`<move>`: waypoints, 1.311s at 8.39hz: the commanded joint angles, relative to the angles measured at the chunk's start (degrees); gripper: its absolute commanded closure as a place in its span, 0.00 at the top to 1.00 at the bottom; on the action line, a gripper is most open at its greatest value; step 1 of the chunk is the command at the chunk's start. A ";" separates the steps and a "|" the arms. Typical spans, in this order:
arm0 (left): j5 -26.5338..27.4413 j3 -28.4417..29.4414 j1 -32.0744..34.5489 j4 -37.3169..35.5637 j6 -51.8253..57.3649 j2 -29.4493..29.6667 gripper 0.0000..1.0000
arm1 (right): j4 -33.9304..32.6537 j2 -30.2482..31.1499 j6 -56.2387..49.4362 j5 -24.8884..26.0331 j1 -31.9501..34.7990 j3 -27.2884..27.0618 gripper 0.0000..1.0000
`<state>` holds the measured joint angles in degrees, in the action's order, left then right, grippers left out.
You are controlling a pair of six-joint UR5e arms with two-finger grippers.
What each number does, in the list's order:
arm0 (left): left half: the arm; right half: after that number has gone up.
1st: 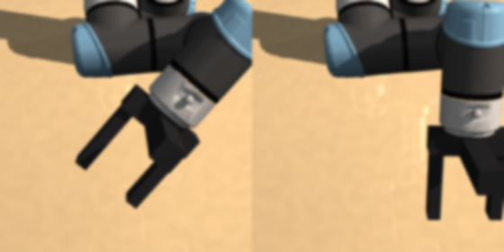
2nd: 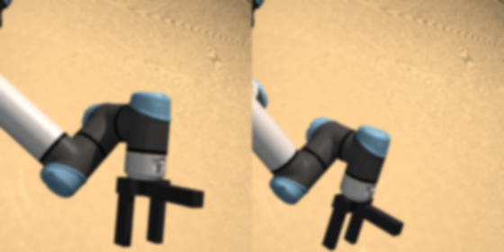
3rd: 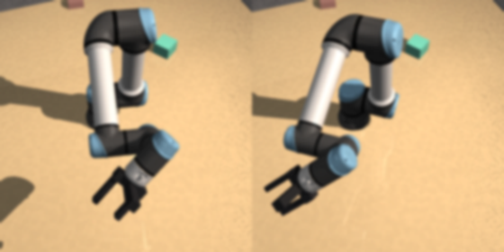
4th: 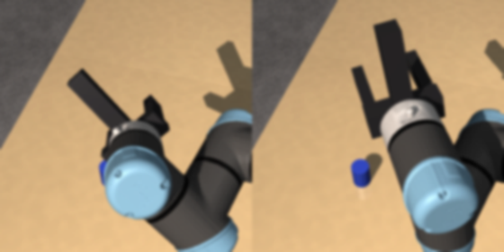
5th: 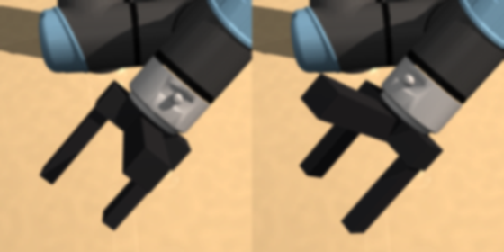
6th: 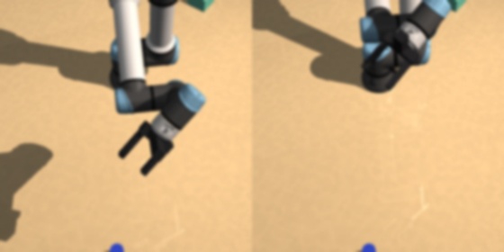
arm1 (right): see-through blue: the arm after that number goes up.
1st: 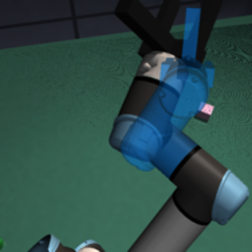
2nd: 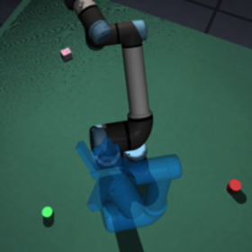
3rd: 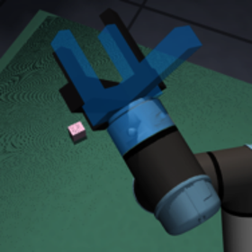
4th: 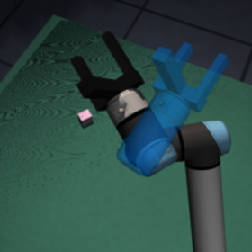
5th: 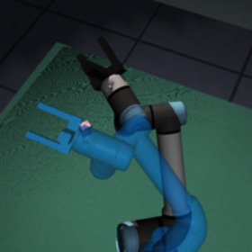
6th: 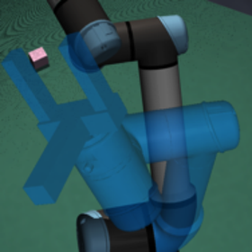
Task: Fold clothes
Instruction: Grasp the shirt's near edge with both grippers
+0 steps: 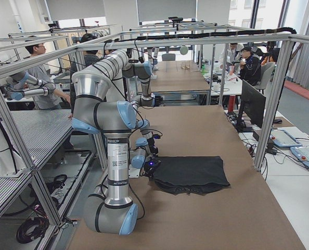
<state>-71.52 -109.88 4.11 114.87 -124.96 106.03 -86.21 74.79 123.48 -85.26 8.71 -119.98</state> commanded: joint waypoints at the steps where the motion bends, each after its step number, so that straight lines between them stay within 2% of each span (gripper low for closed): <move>1: -0.46 -0.51 -0.07 -0.08 -0.37 -0.04 0.02 | -0.01 0.00 0.00 0.00 -0.01 0.01 0.00; 4: -0.98 -3.04 -1.03 -0.52 -0.37 -0.56 0.00 | -0.01 0.09 0.00 0.00 0.16 -0.78 0.00; 6: -3.00 -9.35 -0.86 -4.19 -0.20 -0.83 0.00 | -0.27 2.27 0.00 -0.26 0.34 -6.28 0.00; 7: -5.62 -13.04 1.67 -8.13 -0.20 0.22 0.00 | -0.36 1.94 0.00 -0.44 1.30 -7.54 0.00; 8: -10.08 -13.86 6.39 -11.74 0.15 2.93 0.00 | -0.36 1.41 -0.34 -1.31 5.66 -7.55 0.00; 9: -13.52 -12.39 11.40 -13.17 1.98 4.95 0.00 | -0.36 0.10 -1.22 -5.15 10.92 -6.16 0.00; 10: -18.52 -10.72 18.23 -13.18 5.92 6.89 0.00 | -0.53 -5.48 -3.23 -10.93 19.33 -1.18 0.00; 11: -25.18 -7.57 24.65 -13.18 7.26 9.43 0.00 | -0.53 -10.32 -5.51 -16.47 24.20 4.69 0.00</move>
<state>-86.46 -121.39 17.42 102.54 -121.50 111.27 -86.65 72.39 121.45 -92.39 22.11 -123.74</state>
